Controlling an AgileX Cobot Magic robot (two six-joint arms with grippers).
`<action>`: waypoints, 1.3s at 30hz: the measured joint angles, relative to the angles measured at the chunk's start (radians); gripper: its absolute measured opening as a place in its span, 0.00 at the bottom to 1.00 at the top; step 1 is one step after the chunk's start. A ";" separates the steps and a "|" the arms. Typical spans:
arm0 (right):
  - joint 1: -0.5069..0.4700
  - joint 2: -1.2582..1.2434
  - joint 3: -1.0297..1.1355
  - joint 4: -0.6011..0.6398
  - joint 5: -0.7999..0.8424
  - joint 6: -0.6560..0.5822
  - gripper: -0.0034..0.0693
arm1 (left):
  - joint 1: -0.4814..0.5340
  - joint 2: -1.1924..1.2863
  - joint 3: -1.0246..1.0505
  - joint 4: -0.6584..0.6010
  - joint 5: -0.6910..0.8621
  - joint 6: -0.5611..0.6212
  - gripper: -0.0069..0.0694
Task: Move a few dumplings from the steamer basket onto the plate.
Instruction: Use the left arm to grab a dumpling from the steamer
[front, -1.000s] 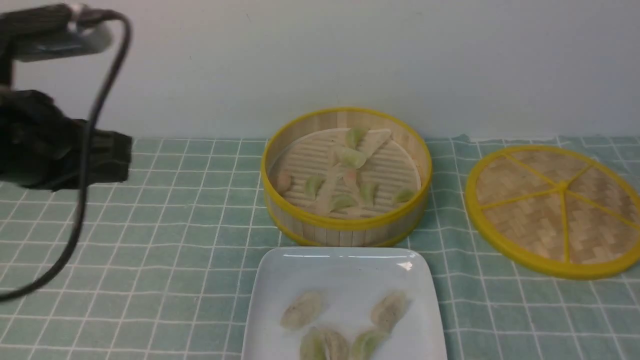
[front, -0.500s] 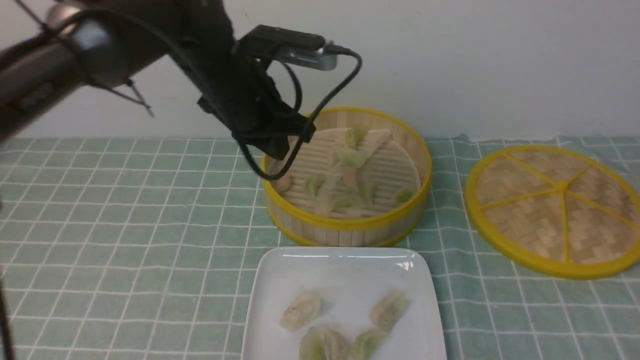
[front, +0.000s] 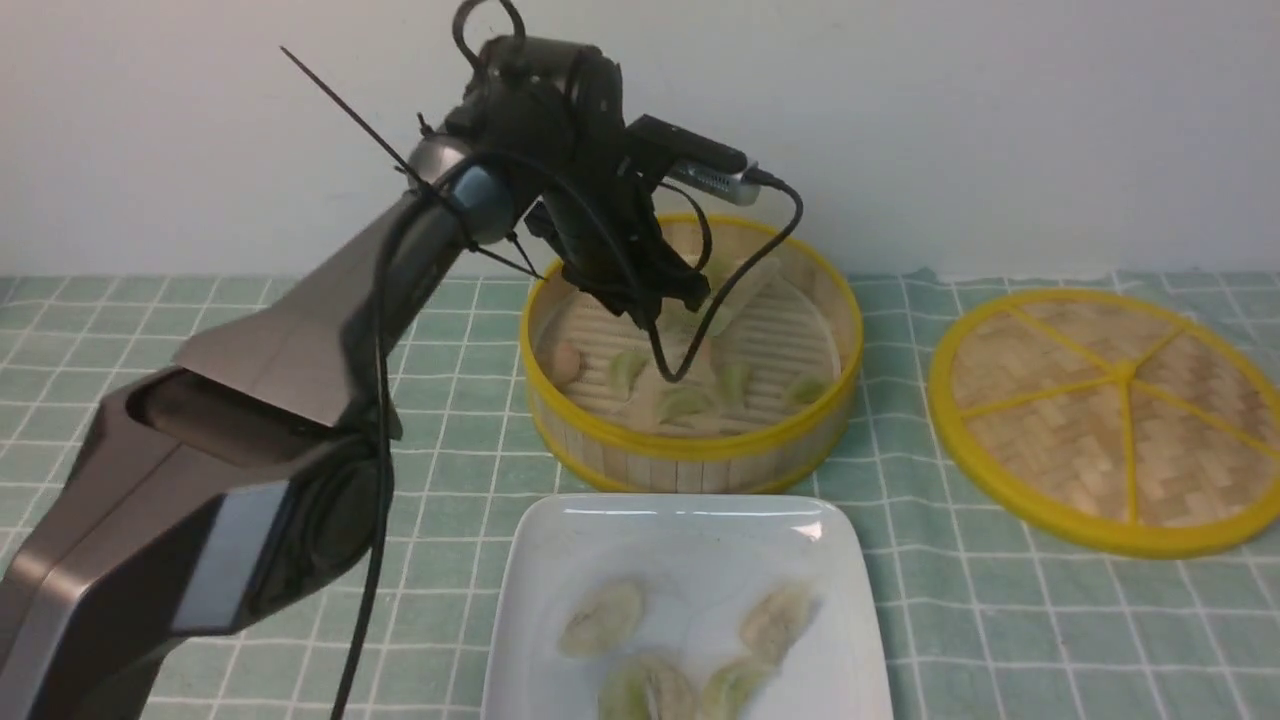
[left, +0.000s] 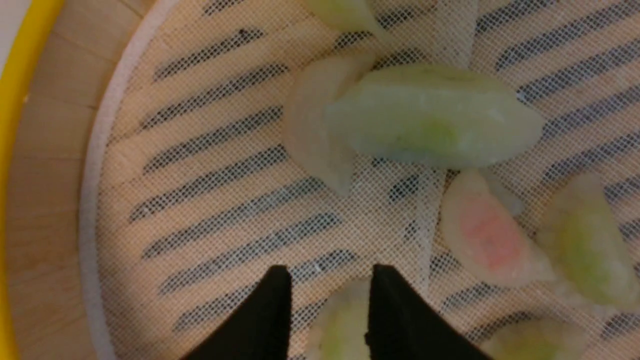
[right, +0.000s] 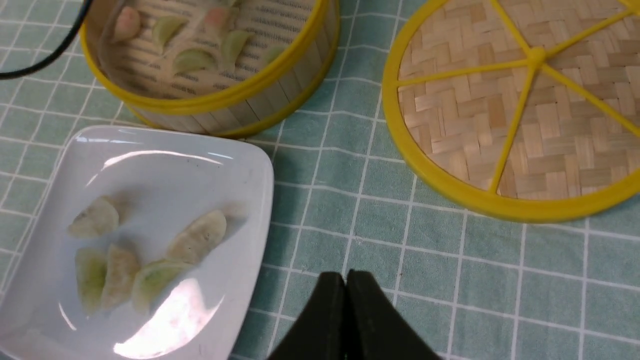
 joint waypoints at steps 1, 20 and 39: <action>0.000 0.000 0.000 0.000 0.000 0.000 0.03 | -0.008 0.012 -0.007 0.017 0.002 -0.012 0.50; 0.000 0.000 0.000 -0.003 0.059 0.025 0.03 | -0.053 -0.019 0.094 0.069 -0.003 -0.184 0.54; 0.000 0.000 0.000 -0.003 0.080 0.025 0.03 | -0.053 -0.042 0.129 0.156 0.000 -0.264 0.54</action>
